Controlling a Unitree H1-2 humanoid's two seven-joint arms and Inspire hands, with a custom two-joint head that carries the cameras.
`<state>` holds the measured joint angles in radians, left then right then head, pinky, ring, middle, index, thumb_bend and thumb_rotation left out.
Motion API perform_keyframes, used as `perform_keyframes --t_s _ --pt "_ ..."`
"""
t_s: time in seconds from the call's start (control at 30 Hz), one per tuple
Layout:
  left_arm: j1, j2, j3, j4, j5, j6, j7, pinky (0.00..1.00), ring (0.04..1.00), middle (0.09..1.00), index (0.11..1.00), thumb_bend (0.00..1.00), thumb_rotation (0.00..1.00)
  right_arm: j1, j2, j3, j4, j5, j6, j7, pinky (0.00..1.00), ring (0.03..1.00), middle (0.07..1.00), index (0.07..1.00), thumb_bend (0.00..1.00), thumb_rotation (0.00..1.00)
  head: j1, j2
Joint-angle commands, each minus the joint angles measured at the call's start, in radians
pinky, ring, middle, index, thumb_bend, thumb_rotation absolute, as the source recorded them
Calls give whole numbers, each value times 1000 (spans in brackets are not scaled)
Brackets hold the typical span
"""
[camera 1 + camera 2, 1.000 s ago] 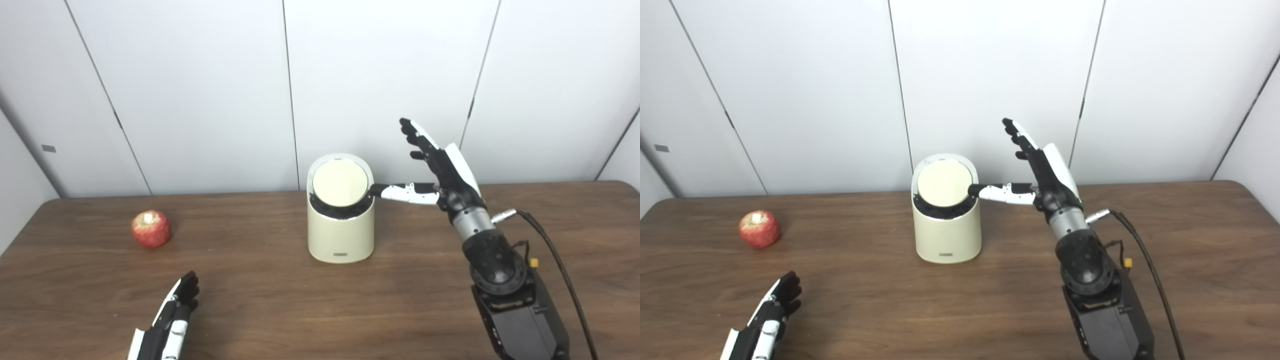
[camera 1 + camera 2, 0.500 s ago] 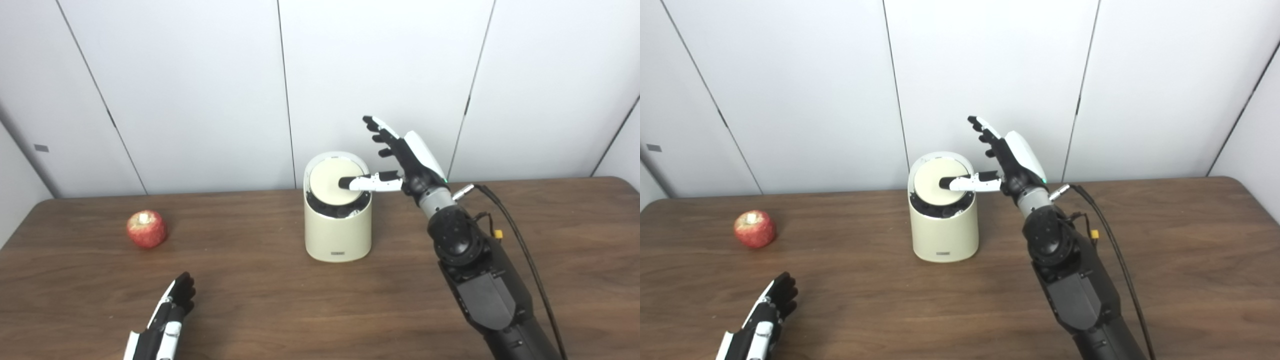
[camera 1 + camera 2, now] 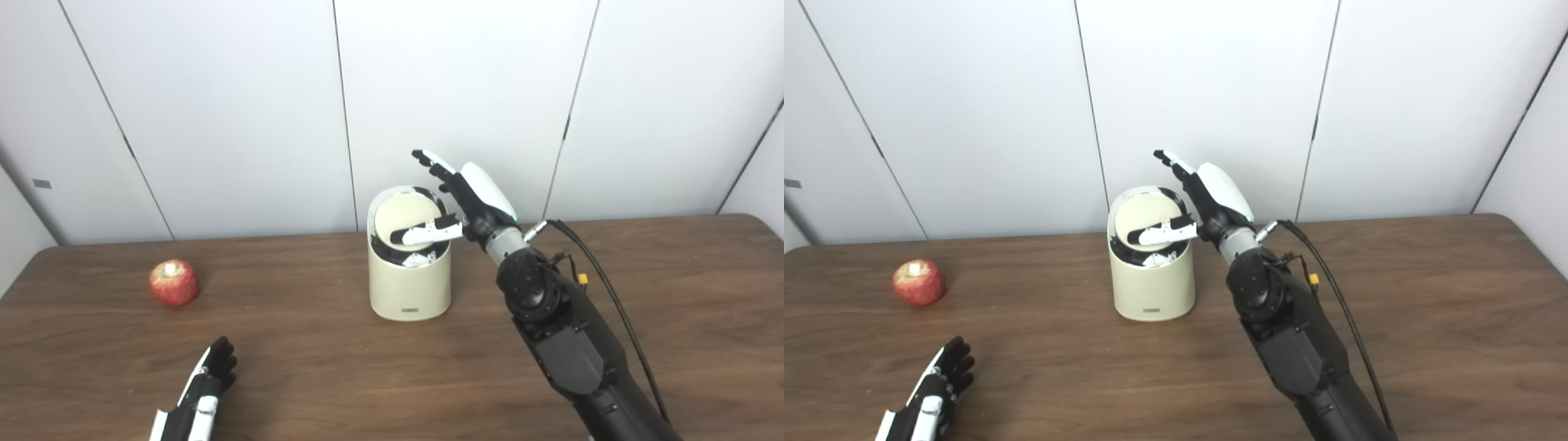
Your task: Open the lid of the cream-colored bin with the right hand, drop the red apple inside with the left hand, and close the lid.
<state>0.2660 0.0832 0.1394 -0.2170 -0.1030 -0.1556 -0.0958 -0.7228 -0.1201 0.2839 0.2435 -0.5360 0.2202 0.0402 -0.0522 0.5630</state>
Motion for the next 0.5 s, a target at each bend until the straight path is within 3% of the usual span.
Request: perform_keyframes --t_s 0.0,0.2,0.47 --pt "122 -11 -15 -15 -10 -4 -4 953 949 956 973 485 866 -37 -7 -2 -9 -10 -43 -23 812 898 913 905 902 330 -1 1" --pt "125 -11 -14 -27 -16 3 -7 953 951 960 974 462 874 -34 -8 -17 1 -9 -51 -43 837 908 919 905 881 307 -3 9" --pt "127 -12 -16 -35 -16 6 -6 953 948 953 969 481 859 -32 -20 -33 5 0 -81 -59 833 902 914 895 846 355 -9 10"
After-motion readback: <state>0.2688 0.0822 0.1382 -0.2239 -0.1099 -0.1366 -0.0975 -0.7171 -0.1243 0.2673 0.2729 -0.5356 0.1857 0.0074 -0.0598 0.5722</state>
